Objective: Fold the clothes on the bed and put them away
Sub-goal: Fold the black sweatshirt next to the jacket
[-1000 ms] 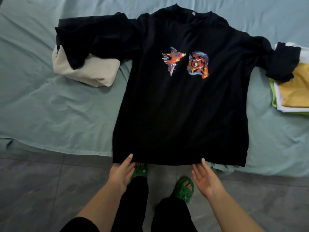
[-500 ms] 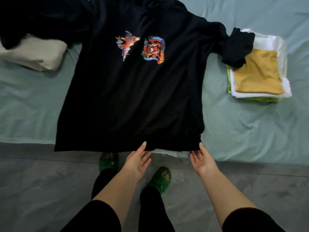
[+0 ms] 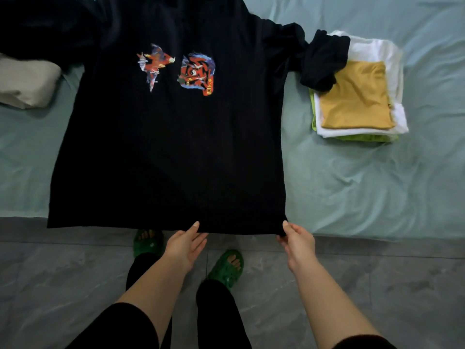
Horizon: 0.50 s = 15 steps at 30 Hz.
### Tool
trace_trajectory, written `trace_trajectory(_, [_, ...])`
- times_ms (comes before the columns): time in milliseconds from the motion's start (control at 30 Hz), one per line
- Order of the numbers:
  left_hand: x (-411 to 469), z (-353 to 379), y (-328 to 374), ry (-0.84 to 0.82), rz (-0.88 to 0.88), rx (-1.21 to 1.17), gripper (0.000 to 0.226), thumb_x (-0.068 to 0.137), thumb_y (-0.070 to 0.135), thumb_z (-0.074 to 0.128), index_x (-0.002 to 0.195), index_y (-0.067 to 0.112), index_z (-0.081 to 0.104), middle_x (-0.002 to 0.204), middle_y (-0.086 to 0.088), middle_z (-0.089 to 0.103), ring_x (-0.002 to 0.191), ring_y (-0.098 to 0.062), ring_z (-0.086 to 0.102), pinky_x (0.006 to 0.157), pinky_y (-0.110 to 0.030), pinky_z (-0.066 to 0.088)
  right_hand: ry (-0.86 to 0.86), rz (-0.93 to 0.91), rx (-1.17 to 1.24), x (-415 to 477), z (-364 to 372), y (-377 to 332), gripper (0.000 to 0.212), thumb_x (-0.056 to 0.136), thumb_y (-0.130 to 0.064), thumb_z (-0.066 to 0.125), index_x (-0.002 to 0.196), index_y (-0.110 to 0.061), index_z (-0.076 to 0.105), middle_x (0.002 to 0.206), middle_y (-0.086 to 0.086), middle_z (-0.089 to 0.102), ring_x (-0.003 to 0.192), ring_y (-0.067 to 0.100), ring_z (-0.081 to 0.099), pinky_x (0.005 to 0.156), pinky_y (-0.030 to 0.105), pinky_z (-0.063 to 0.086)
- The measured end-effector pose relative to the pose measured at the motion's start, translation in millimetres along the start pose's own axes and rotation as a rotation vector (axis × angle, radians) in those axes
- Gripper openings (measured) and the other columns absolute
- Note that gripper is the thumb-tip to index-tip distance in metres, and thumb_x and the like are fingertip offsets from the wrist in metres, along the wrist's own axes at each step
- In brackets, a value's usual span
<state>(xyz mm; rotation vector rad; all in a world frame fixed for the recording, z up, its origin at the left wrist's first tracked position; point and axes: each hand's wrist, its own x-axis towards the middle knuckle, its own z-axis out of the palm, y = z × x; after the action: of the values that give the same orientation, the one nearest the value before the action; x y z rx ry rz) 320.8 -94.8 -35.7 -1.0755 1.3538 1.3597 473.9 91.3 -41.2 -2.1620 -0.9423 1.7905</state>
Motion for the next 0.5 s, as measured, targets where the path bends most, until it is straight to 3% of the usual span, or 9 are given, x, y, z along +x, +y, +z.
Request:
trace_trajectory(67, [-1, 1, -1, -0.019, 0.001, 0.010, 0.050, 0.093, 0.013, 0.062, 0.136, 0.005, 0.037, 0.127, -0.020, 0.058, 0.096, -0.022, 0.064, 0.095, -0.035, 0.049, 0.045, -0.054, -0.015, 7, -1, 0, 0.017, 0.094, -0.009, 0.058, 0.107, 0.003, 0.060, 0.106, 0.018, 0.063, 0.097, 0.026, 0.062, 0.074, 0.030, 0.052])
trace_trajectory(200, [-2, 3, -4, 0.015, 0.020, 0.061, 0.055, 0.094, 0.013, 0.060, 0.141, 0.001, 0.033, 0.129, -0.020, 0.057, 0.107, -0.026, 0.062, 0.099, -0.037, 0.048, 0.086, -0.054, -0.096, 18, -3, 8, 0.020, 0.094, -0.009, 0.059, 0.109, 0.004, 0.061, 0.105, 0.018, 0.064, 0.094, 0.024, 0.062, 0.080, 0.032, 0.053])
trace_trajectory(300, [-5, 10, 6, 0.062, -0.081, 0.178, 0.044, 0.097, 0.019, 0.056, 0.135, 0.001, 0.043, 0.124, -0.020, 0.062, 0.106, -0.026, 0.065, 0.090, -0.036, 0.053, 0.036, -0.036, -0.202, 20, 4, 3, 0.015, 0.093, -0.010, 0.061, 0.103, 0.001, 0.061, 0.099, 0.016, 0.062, 0.091, 0.026, 0.060, 0.082, 0.037, 0.053])
trace_trajectory(400, [-20, 16, 27, -0.012, -0.256, 0.782, 0.053, 0.100, 0.045, 0.045, 0.101, -0.002, 0.069, 0.088, -0.013, 0.075, 0.078, -0.021, 0.073, 0.065, -0.030, 0.055, 0.095, -0.230, -0.453, 10, 10, -12, 0.015, 0.088, -0.021, 0.067, 0.091, -0.012, 0.057, 0.087, 0.006, 0.061, 0.089, 0.030, 0.063, 0.069, 0.031, 0.049])
trace_trajectory(467, [-21, 22, 46, -0.066, -0.114, 1.139, 0.055, 0.100, 0.047, 0.042, 0.079, 0.005, 0.071, 0.071, -0.007, 0.074, 0.063, -0.018, 0.071, 0.056, -0.025, 0.051, 0.126, -0.496, -0.650, -5, 22, -26, 0.017, 0.087, -0.033, 0.066, 0.087, -0.020, 0.055, 0.083, -0.002, 0.057, 0.083, 0.024, 0.061, 0.060, 0.027, 0.041])
trace_trajectory(500, [-18, 26, 57, -0.048, 0.082, 1.233, 0.047, 0.100, 0.043, 0.044, 0.076, 0.010, 0.068, 0.070, -0.004, 0.074, 0.062, -0.017, 0.069, 0.057, -0.026, 0.051, 0.095, -0.640, -0.749, -12, 33, -32, 0.015, 0.088, -0.036, 0.063, 0.089, -0.022, 0.056, 0.085, -0.005, 0.057, 0.082, 0.020, 0.060, 0.063, 0.028, 0.043])
